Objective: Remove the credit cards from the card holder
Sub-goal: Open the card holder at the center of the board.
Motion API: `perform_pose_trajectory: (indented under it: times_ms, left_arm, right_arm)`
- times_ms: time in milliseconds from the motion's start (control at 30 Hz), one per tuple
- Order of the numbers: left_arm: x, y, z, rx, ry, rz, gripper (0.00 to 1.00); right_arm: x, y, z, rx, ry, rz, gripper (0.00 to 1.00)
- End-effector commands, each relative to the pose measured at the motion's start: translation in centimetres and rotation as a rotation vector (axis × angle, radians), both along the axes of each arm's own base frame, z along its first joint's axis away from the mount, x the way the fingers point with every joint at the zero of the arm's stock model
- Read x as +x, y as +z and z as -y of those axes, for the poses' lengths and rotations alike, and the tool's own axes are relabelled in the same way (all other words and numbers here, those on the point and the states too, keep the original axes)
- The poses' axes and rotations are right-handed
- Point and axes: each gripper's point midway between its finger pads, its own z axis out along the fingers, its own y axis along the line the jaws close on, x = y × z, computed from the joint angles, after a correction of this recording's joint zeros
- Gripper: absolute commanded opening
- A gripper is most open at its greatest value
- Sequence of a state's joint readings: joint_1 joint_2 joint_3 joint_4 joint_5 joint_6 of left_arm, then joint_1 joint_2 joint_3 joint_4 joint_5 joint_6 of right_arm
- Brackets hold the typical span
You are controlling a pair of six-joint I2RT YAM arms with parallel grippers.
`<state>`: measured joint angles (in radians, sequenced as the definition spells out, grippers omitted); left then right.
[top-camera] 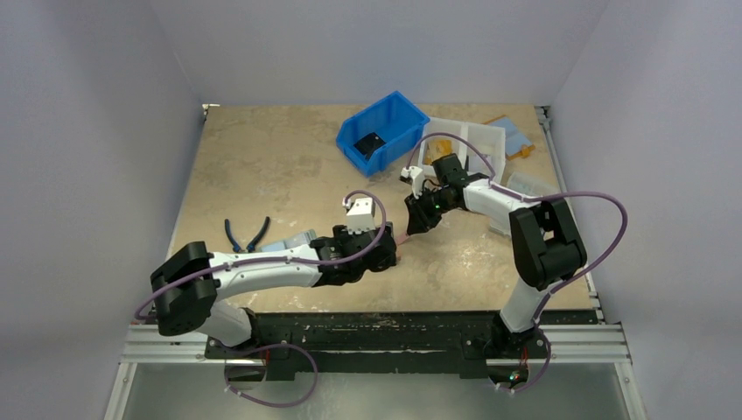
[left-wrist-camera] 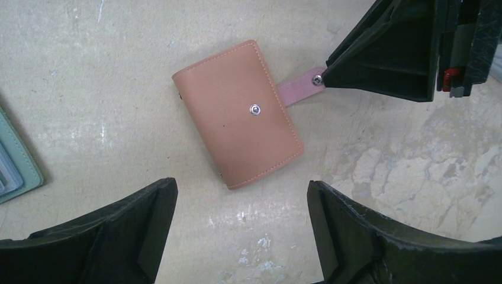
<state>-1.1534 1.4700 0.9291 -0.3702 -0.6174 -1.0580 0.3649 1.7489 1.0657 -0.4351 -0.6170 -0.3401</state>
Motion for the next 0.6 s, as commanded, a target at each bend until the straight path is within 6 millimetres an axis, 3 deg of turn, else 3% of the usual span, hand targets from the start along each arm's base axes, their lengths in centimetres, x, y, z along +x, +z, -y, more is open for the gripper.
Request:
perform_pose_trajectory:
  times_ms: [0,300,567]
  left_arm:
    - [0.7,0.4,1.5,-0.015,0.03,0.001,0.86]
    - [2.1,-1.9,3.7,0.092,0.072,-0.035,0.85]
    - [2.6,-4.4,4.1,0.245,0.098,-0.088,0.84]
  right_arm:
    - [0.7,0.8,-0.5,0.032,0.006,0.002,0.27]
    - [1.0,0.5,-0.1,0.048,-0.021,-0.026,0.27]
    - [1.2,0.5,0.3,0.049,-0.035,-0.03,0.27]
